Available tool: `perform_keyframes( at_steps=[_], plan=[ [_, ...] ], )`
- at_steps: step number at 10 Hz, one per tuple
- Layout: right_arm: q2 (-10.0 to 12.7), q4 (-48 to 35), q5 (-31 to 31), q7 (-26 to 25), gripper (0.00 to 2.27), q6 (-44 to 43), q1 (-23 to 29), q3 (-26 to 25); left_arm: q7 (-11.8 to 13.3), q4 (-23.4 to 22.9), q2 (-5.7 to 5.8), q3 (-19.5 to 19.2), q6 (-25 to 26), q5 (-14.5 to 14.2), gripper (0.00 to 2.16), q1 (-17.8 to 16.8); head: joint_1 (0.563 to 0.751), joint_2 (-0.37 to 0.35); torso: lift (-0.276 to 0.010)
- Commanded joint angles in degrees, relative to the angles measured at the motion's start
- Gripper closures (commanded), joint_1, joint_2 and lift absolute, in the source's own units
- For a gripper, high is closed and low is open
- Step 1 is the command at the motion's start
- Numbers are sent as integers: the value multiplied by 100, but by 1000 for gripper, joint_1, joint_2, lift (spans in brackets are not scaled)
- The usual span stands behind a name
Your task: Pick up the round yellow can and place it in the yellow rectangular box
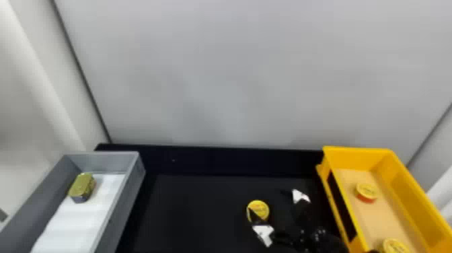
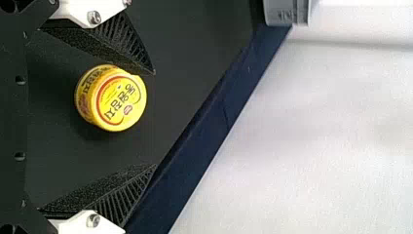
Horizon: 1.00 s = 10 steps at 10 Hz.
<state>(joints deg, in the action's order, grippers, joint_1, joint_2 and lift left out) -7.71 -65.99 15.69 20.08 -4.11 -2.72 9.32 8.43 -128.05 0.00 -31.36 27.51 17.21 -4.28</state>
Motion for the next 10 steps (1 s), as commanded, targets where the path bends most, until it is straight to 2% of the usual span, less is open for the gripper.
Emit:
perform_keyframes(
  at_steps=[1,2,3,10],
  plan=[
    [42,447,-637,-618,117,-240,0,140,0,8,-15,6,-8,-7,139,6,629,12,-55],
    [51,588,-883,-935,117,-266,-9,272,0,8,-15,15,-8,-16,139,6,629,12,-55],
    [77,640,-998,-996,121,-240,-18,360,0,8,-15,23,-8,-16,139,6,629,12,-55],
    [77,368,-954,-636,127,191,-158,879,18,43,-15,6,-8,-25,139,6,629,12,-55]
  ],
)
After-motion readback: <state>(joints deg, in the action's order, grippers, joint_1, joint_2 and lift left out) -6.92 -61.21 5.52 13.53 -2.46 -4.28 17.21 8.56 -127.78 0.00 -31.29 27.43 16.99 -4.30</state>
